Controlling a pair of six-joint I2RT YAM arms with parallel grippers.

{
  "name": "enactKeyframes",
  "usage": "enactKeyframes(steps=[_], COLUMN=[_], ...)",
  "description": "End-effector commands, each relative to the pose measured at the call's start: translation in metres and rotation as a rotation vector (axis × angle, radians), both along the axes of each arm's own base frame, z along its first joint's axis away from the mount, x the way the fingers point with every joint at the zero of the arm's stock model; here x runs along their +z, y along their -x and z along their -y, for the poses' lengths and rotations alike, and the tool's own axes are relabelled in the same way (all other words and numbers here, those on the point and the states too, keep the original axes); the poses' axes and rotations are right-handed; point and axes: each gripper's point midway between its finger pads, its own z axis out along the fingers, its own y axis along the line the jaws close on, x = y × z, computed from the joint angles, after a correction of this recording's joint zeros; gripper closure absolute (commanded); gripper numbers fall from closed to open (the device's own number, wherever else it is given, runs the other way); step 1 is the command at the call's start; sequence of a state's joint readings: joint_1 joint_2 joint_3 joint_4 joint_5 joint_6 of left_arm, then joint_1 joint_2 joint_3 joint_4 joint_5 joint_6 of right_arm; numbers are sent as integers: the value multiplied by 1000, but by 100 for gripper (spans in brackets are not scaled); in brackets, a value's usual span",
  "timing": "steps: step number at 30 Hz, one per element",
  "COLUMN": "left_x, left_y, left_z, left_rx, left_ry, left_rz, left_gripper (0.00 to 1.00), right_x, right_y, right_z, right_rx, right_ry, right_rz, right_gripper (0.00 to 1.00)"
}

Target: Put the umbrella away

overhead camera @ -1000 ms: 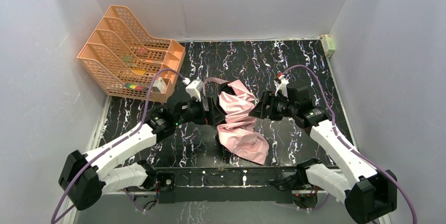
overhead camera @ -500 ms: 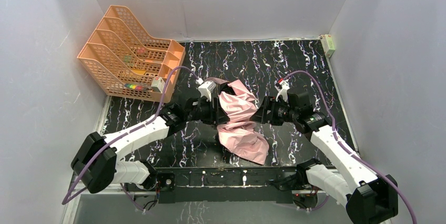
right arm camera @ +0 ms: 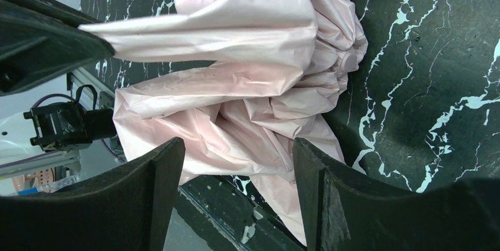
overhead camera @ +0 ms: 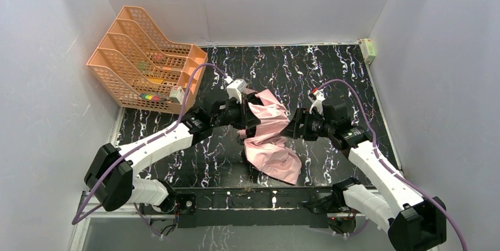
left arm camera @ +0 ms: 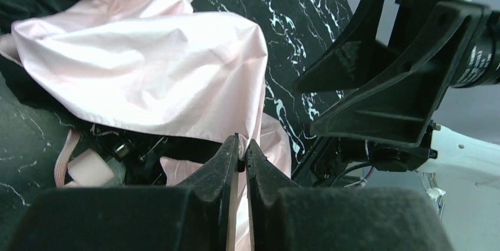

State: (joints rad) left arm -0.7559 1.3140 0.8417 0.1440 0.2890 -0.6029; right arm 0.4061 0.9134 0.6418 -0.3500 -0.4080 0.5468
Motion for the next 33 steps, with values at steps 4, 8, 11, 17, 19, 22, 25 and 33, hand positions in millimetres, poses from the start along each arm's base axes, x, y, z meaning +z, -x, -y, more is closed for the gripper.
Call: enactKeyframes(steps=[4,8,11,17,19,22,25,33], left_x=[14,20,34,38,35,31,29,31], left_y=[-24,-31,-37,-39,-38,-36,-34,-35], left_z=[-2,-4,0,2,2,3,5,7], left_rx=[60,73,47,7,0,-7,-10,-19], left_ry=[-63,-75,-81,-129,-133,-124,-115,-111], left_rz=[76,93,120,126,118,105,96,94], left_gripper=[97,97,97,96,96,96,96,96], right_x=[9,8,8,17,23,28,27,13], right_y=[1,1,0,-10,-17,-28,-35,-53], right_z=[-1,1,0,-3,-4,-7,-12,-21], right_rx=[16,10,7,-52,-103,-173,-215,-237], right_ry=[-16,-6,-9,-55,-83,-129,-164,-179], right_rz=[49,45,45,50,43,6,-42,-92], right_gripper=[24,24,24,24,24,25,26,27])
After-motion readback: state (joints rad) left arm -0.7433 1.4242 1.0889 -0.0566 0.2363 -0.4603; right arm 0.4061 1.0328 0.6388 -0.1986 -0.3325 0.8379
